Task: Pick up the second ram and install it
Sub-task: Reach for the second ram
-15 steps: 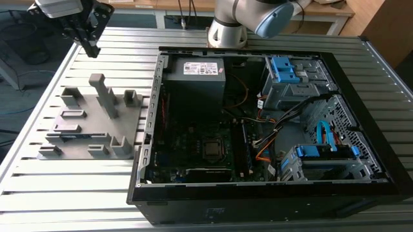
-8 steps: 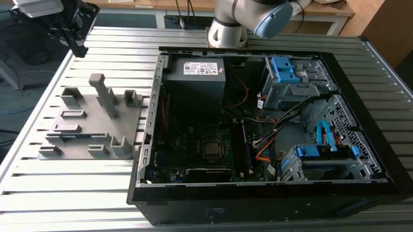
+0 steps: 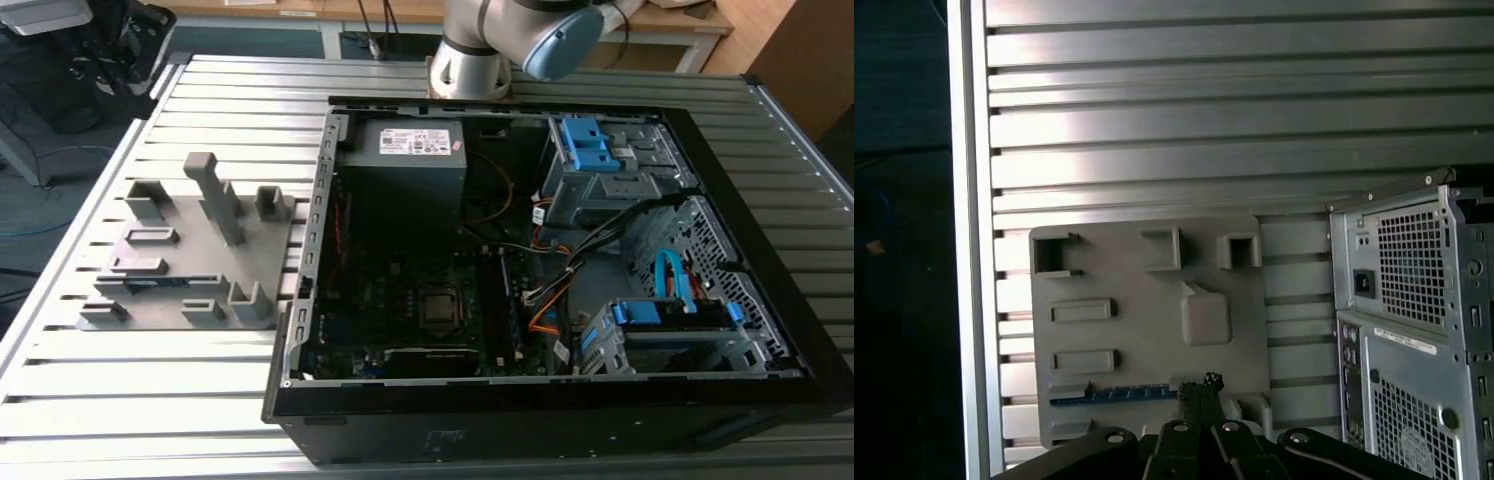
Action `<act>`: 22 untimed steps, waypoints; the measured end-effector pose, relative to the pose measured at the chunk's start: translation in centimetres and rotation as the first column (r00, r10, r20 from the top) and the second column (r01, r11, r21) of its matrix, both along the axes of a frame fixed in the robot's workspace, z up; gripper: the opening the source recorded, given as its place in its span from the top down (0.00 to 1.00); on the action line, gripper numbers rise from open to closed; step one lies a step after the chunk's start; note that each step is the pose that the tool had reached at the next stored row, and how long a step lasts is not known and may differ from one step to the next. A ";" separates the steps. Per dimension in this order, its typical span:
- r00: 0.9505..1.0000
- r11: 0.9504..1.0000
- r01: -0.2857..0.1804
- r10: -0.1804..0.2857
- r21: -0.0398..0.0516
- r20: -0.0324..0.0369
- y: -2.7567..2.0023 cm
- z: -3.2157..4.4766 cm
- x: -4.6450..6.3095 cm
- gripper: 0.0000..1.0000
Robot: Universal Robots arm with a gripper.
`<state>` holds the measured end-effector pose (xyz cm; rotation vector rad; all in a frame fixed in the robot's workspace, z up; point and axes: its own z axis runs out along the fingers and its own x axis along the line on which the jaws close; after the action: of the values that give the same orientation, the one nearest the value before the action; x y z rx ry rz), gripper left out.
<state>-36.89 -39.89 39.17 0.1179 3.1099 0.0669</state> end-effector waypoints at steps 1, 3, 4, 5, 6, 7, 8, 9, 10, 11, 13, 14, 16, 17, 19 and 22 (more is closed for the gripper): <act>1.000 1.000 0.000 0.000 0.000 0.000 0.00 -0.01 -0.3 0.90; 1.000 1.000 0.000 0.000 0.000 0.000 0.00 -0.01 -0.8 0.90; 1.000 1.000 0.000 0.000 0.000 0.000 0.00 -0.01 -1.0 0.90; 1.000 1.000 0.000 0.000 0.000 0.000 0.00 -0.01 -1.2 0.90; 1.000 1.000 0.000 0.000 0.000 0.000 0.00 -0.02 -1.4 0.90; 1.000 1.000 0.000 0.000 0.000 0.000 0.00 -0.03 -1.6 0.90; 1.000 1.000 0.000 0.000 0.000 0.000 0.00 -0.03 -1.9 0.90; 1.000 1.000 0.000 0.000 0.000 0.000 0.00 -0.04 -2.1 0.90; 1.000 1.000 0.000 0.000 0.000 0.000 0.00 -0.04 -2.4 0.90; 1.000 1.000 0.000 0.000 0.000 0.000 0.00 -0.05 -2.6 0.90; 1.000 1.000 0.000 0.000 0.000 0.000 0.00 -0.06 -3.0 0.90; 1.000 1.000 0.000 0.000 0.000 0.000 0.00 -0.07 -3.2 0.90; 1.000 1.000 0.000 0.000 0.000 0.000 -0.11 -0.08 -3.4 0.90; 1.000 1.000 0.000 0.000 0.000 0.000 -0.22 -0.09 -3.5 0.90; 1.000 1.000 0.000 0.000 0.000 0.000 -0.69 -0.10 -3.6 0.90; 1.000 1.000 0.000 0.000 0.000 0.000 -1.68 -0.12 -3.8 0.90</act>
<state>-40.72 -41.57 39.05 0.1179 3.1098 0.0670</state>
